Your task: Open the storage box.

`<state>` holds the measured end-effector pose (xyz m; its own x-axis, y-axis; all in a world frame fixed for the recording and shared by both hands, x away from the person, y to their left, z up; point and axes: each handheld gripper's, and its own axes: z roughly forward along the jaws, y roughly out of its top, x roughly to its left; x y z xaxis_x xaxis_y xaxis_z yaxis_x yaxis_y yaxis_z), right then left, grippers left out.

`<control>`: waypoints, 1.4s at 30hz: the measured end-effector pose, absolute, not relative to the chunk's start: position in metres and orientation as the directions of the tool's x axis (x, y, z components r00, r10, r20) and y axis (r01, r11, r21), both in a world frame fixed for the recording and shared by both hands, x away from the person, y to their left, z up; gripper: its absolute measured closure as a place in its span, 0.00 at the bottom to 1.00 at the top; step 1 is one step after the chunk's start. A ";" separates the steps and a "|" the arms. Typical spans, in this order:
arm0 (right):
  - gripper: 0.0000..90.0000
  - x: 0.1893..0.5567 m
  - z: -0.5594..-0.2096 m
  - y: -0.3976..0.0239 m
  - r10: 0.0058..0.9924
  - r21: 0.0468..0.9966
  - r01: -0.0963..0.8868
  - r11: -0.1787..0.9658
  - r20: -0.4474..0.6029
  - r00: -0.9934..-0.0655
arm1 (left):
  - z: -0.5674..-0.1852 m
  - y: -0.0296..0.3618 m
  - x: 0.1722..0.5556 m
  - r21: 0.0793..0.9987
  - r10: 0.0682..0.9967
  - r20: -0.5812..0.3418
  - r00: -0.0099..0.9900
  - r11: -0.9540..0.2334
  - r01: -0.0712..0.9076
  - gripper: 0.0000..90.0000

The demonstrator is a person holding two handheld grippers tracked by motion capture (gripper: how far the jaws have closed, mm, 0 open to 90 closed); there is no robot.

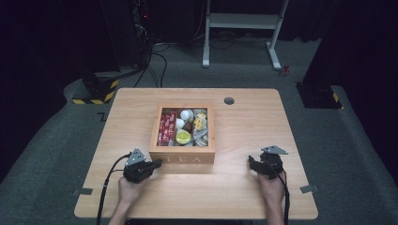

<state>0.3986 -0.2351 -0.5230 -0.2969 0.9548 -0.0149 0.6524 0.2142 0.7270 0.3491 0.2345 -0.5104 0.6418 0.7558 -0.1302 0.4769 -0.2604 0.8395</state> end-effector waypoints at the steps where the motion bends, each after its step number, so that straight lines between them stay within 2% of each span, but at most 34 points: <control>1: 0.35 0.399 -0.523 -0.235 0.955 0.727 0.652 0.214 -0.015 -0.297 | -0.510 0.234 0.349 0.840 0.758 -0.125 0.640 -0.262 0.475 1.00; 21: 0.35 0.399 -0.523 -0.235 0.955 0.727 0.652 0.214 -0.015 -0.297 | -0.499 0.242 0.352 0.861 0.768 -0.163 0.620 -0.196 0.469 1.00; 29: 0.35 0.399 -0.523 -0.235 0.955 0.727 0.652 0.214 -0.015 -0.297 | -0.490 0.237 0.355 0.858 0.759 -0.140 0.635 -0.227 0.460 1.00; 42: 0.35 0.399 -0.523 -0.235 0.955 0.727 0.652 0.214 -0.015 -0.297 | -0.488 0.235 0.356 0.858 0.763 -0.157 0.627 -0.209 0.469 1.00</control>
